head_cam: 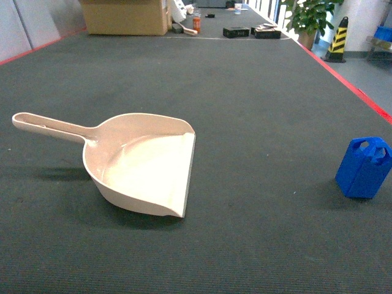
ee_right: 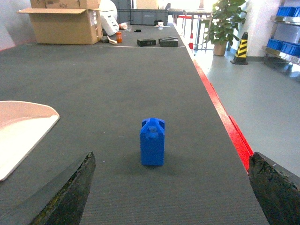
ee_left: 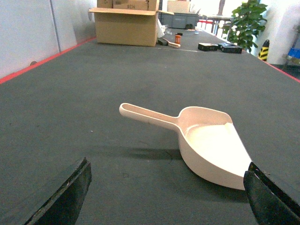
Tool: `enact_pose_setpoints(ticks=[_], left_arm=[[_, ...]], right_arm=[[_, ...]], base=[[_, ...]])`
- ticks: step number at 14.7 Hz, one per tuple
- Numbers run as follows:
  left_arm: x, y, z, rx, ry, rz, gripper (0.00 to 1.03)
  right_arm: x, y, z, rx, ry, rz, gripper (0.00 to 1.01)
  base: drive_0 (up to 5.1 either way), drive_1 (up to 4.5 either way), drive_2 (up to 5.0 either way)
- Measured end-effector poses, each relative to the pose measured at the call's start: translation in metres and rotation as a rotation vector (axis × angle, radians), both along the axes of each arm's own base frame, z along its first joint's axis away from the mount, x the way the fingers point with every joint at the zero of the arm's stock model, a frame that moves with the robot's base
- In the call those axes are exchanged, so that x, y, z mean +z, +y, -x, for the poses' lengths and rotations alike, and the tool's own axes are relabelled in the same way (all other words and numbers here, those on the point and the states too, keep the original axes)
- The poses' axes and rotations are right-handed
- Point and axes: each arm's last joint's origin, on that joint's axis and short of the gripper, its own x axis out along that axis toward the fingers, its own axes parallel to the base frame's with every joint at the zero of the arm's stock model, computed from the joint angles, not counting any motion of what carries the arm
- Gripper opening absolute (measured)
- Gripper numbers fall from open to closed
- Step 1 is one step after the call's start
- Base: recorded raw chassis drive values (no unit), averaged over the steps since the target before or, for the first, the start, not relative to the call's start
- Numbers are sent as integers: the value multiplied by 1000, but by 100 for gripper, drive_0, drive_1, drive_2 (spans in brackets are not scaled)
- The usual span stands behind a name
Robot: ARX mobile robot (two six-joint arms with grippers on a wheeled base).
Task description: Place part in tray to right shelf
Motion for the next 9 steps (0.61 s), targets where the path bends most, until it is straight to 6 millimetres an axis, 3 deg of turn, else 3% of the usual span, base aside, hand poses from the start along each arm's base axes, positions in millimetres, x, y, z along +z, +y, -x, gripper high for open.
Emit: enact_pose_setpoints(ticks=[9], left_arm=[[0,0,0,0,0,0,98]], right_arm=[[0,0,0,0,0,0,98]], base=[[0,0,0]])
